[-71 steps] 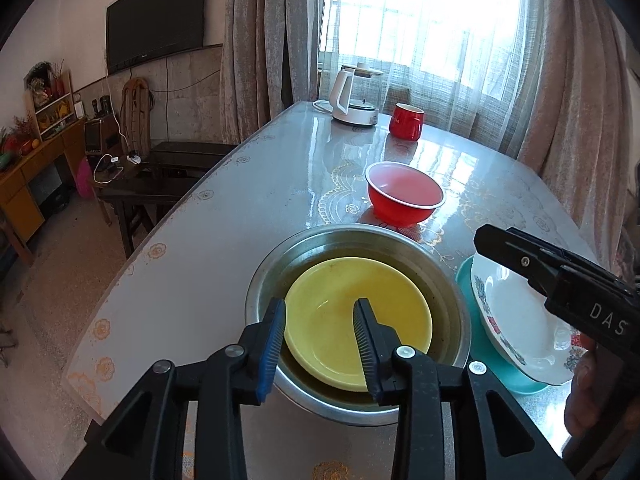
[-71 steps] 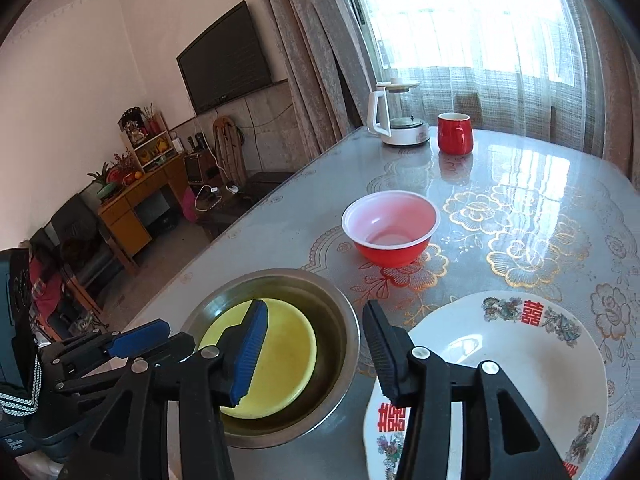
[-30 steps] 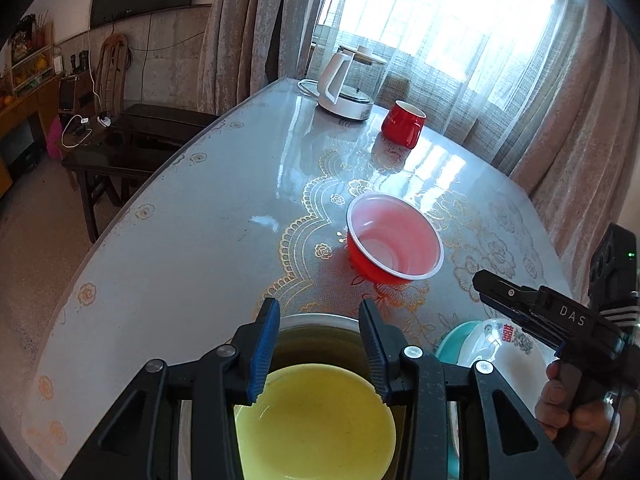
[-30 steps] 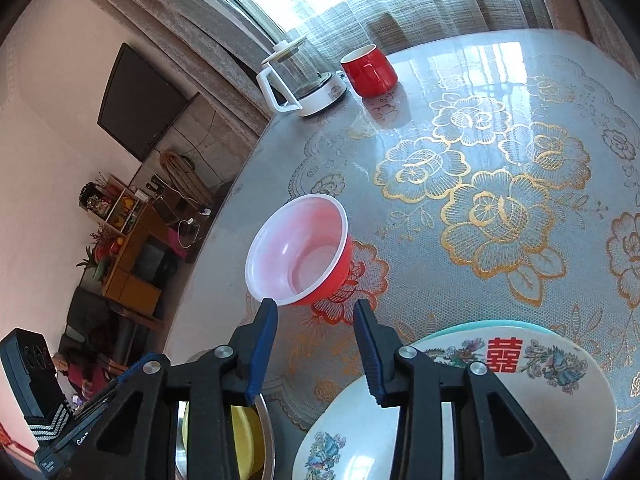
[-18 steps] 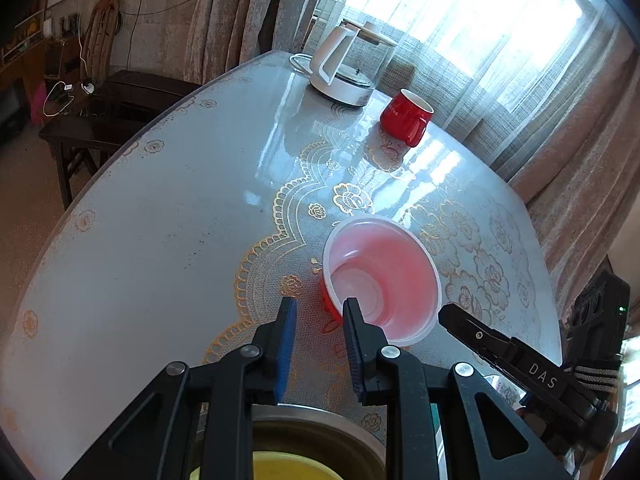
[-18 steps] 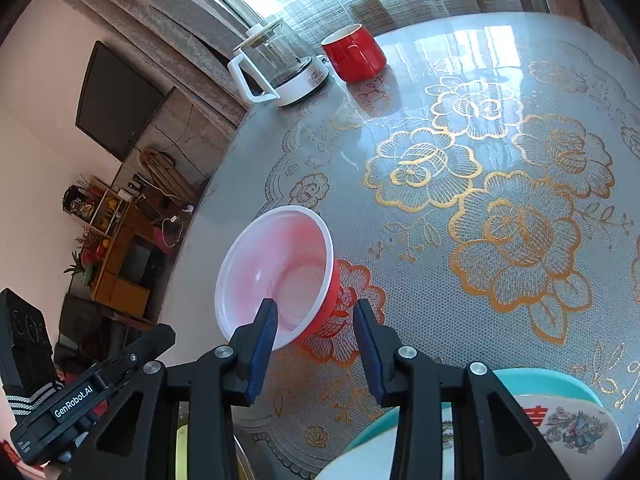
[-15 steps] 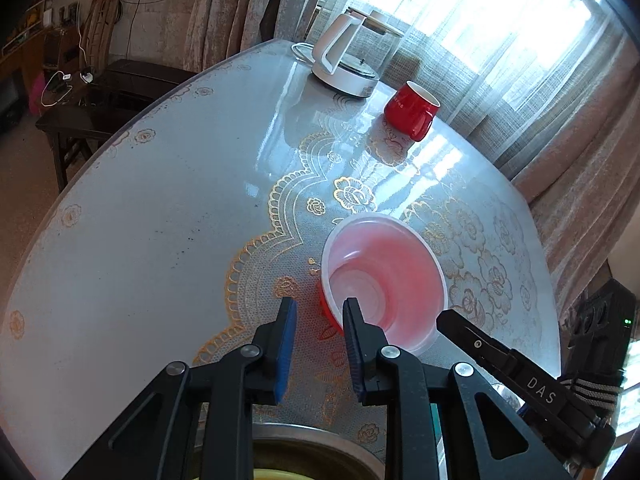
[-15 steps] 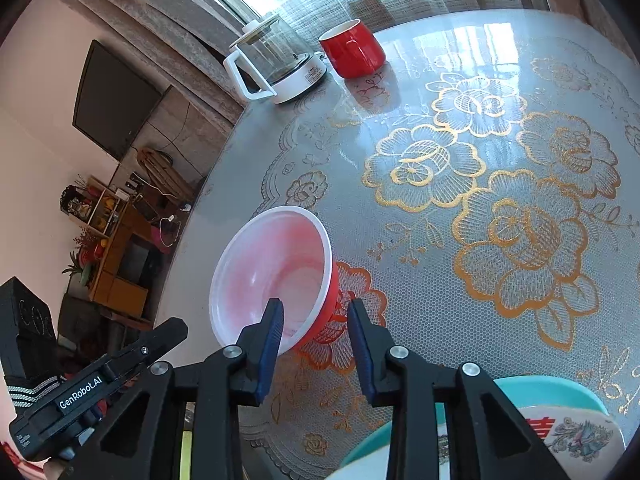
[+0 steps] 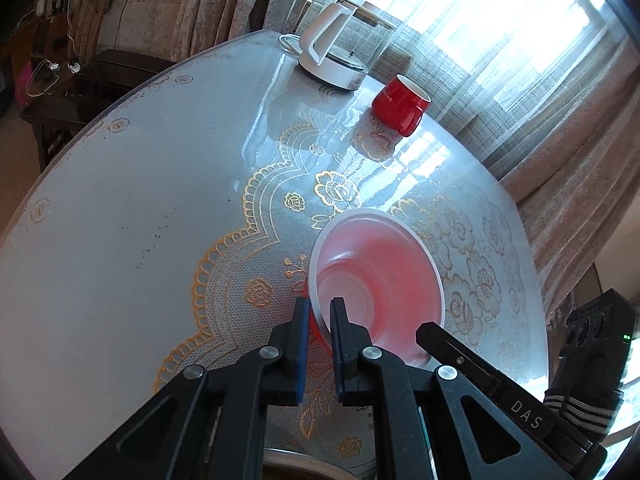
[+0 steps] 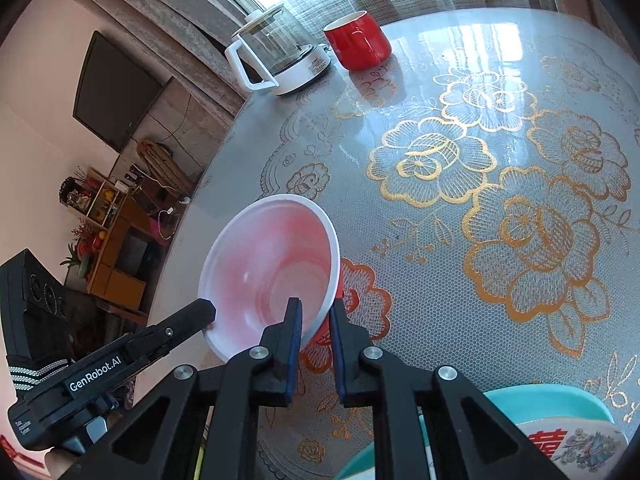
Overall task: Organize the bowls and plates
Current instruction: 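Close the right tool on the red bowl rim and lift it, then carry the red bowl into the steel bowl and lower it onto the yellow bowl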
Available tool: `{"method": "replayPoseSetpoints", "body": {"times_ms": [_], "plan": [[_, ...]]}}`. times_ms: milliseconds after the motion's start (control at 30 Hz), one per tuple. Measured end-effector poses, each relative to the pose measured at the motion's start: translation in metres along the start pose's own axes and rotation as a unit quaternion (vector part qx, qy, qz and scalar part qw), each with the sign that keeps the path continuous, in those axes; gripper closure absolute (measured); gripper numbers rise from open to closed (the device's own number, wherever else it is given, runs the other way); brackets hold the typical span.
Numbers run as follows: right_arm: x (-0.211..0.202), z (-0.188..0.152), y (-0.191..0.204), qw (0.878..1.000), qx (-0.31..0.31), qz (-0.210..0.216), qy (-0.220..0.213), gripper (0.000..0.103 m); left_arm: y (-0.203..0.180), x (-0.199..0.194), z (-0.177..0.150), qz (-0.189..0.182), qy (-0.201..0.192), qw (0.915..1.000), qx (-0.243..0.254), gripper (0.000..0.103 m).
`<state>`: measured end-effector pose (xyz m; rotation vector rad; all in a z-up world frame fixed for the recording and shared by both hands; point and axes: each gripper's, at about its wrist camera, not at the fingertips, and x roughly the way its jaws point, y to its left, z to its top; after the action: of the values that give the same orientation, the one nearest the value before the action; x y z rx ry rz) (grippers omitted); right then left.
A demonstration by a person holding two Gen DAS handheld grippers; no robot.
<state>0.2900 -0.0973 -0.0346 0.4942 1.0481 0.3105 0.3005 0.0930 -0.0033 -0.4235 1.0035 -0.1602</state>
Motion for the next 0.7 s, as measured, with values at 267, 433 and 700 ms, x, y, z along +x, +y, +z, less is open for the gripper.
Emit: {"method": "replayPoseSetpoints", "body": {"times_ms": [267,433,700], "plan": [[-0.030,-0.011,0.013,0.999,-0.018,0.026,-0.016,0.089,-0.003,-0.043,-0.018,-0.008,-0.036,0.9991,0.023,0.093],[-0.050,-0.027,0.023,0.998,-0.031,0.049,-0.022,0.089,0.000,-0.074,-0.038,-0.011,-0.056,0.9977,0.035,0.093],[-0.075,-0.058,0.048,0.995,-0.063,0.075,-0.024,0.089,0.010,-0.118,-0.075,-0.003,-0.087,0.9955,0.038,0.092]]}}
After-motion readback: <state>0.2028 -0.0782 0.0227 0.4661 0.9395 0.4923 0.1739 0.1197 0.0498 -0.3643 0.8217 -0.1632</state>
